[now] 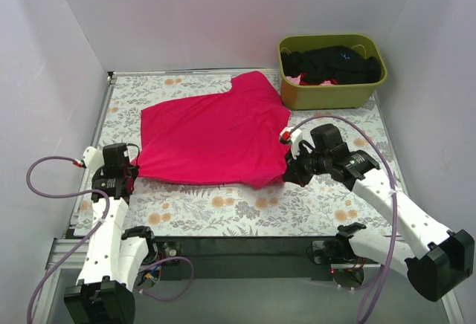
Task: Fold and stack the t-shirts
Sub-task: Flatten the tshirt out, then fold the tshirt
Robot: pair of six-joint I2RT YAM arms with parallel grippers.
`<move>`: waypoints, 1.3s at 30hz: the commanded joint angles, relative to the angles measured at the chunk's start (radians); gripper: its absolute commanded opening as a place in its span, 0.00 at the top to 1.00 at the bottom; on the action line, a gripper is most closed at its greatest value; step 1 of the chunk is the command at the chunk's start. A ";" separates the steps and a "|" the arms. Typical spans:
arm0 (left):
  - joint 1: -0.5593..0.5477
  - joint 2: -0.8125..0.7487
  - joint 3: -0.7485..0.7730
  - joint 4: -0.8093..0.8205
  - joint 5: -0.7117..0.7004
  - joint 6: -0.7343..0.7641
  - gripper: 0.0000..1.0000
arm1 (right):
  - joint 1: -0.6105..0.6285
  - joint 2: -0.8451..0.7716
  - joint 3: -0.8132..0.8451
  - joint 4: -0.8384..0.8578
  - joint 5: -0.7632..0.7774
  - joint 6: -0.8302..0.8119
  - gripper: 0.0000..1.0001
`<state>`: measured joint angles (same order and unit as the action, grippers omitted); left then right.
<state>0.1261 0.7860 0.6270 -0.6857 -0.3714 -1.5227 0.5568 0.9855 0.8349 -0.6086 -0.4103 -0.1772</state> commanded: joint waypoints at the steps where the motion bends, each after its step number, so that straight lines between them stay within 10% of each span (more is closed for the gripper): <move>1: 0.000 -0.031 -0.004 -0.109 -0.150 -0.091 1.00 | 0.005 0.057 0.061 -0.074 -0.152 0.038 0.99; 18: 0.001 0.048 0.008 0.115 -0.156 0.085 1.00 | 0.018 0.347 0.476 -0.240 0.034 -0.171 0.99; 39: 0.001 0.602 0.218 0.267 -0.176 0.124 1.00 | 0.017 0.849 0.877 -0.234 0.244 -0.470 0.99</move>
<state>0.1261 1.3552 0.8001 -0.4221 -0.4999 -1.3979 0.5724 1.8198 1.6394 -0.8436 -0.2546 -0.5934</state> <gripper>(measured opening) 0.046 0.021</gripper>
